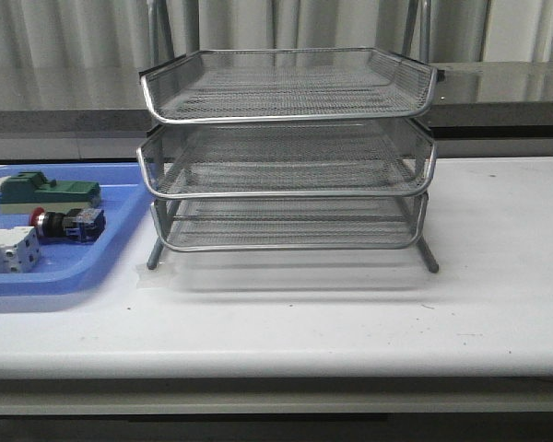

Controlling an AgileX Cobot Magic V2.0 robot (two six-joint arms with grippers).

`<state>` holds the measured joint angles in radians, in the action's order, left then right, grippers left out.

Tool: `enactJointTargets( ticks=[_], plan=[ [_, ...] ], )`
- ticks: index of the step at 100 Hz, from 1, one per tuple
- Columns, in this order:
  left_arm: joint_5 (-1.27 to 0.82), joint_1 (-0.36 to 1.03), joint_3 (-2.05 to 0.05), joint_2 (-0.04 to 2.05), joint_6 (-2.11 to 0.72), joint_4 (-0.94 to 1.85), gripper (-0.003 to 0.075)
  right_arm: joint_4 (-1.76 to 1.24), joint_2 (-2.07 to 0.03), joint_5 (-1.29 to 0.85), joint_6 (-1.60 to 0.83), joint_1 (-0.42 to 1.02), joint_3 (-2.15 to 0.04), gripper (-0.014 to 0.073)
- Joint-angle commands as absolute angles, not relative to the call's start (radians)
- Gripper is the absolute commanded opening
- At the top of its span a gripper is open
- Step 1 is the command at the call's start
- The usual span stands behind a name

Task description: Place button on rack with both arms

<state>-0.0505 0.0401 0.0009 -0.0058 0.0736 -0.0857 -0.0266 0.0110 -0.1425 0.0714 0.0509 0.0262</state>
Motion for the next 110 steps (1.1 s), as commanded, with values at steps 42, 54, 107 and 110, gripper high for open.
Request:
enactJointTargets(
  ticks=[42, 54, 107, 110],
  plan=[
    [0.021, 0.038, 0.048, -0.037, 0.086, -0.077, -0.0020, -0.020, 0.032, -0.063, 0.071, 0.048, 0.013, -0.0060],
    [0.021, 0.038, 0.048, -0.037, 0.086, -0.077, -0.0020, -0.020, 0.032, -0.063, 0.071, 0.048, 0.013, -0.0060],
    [0.021, 0.038, 0.048, -0.037, 0.086, -0.077, -0.0020, -0.023, 0.025, -0.057, 0.071, 0.048, -0.094, -0.0060],
    [0.021, 0.038, 0.048, -0.037, 0.086, -0.077, -0.0020, -0.023, 0.018, -0.087, 0.071, 0.048, -0.124, -0.0060]
  ],
)
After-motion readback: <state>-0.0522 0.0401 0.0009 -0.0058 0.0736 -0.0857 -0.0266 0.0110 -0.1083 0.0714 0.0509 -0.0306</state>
